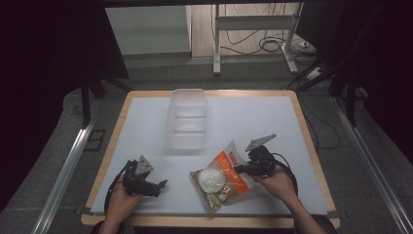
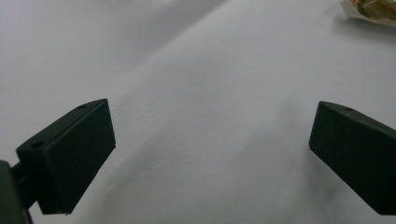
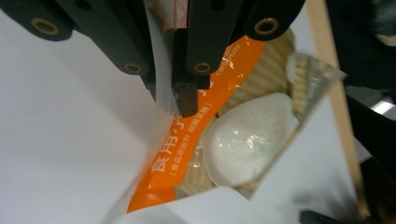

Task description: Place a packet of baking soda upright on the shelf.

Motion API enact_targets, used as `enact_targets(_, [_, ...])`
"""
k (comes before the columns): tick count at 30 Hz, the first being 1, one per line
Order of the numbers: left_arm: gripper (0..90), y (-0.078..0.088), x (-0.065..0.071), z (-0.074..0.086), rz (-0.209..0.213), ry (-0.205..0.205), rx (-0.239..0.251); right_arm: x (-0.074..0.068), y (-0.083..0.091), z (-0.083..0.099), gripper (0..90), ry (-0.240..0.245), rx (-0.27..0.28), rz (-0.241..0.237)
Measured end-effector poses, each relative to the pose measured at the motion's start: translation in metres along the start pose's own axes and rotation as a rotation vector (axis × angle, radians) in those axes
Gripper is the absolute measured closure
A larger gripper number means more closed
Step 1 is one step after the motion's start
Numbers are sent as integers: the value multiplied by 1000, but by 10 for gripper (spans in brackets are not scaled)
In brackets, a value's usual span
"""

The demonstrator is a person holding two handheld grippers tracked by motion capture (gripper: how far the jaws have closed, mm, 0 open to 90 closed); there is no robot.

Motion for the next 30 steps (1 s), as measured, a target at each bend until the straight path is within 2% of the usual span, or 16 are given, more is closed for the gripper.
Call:
enact_targets(3, [5,0,0,0,2,3,2,-5,4,-8,885,-12,19,-22])
enact_targets(14, [3,-1,0,-1,1,-5,4,-31,10,-34,886,41,38,-50])
enact_targets(19, [1,0,-1,-2,-2,0,13,-42,12,-46,887,79,31,-47])
enact_targets(22, [1,1,-1,-2,-4,-1,17,-47,14,-52,887,79,24,-43])
enact_targets(30, [0,1,0,-3,-3,1,16,-53,24,-68,887,126,15,-20])
Point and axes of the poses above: each handheld gripper's, and its own axes: y roughly backward along the jaws, z roughly out of its underside, x roughly to its right, the point moved 8 cm from there along -y, roughly forward along the jaws, and after that the axes turned 11 degrees about x, right-handed, at the moved point
